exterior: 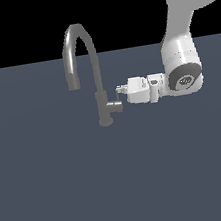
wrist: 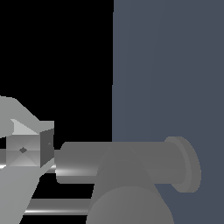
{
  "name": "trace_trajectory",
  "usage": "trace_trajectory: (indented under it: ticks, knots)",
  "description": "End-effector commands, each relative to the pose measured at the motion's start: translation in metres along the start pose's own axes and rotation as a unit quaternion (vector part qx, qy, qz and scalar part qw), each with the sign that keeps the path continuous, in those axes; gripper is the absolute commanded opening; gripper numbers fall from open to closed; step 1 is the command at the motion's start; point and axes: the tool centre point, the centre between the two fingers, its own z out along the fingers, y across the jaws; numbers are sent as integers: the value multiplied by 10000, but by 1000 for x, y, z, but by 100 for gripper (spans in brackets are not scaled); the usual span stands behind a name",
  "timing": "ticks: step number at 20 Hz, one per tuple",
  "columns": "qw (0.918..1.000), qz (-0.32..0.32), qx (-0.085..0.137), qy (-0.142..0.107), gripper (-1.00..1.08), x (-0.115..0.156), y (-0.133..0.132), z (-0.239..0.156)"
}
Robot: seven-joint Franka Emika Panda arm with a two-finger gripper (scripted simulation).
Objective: Turn on the faucet by rotating a designated handle.
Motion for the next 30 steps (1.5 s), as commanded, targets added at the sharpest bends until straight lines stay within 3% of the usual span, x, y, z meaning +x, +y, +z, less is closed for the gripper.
trace_trajectory:
  ticks: [1, 19, 30]
  knots:
    - [10000, 38, 47, -37, -100, 3, -1, 1]
    - [10000, 40, 62, -30, -100, -6, 22, 1]
    - [10000, 37, 51, -38, -100, -6, 56, 2]
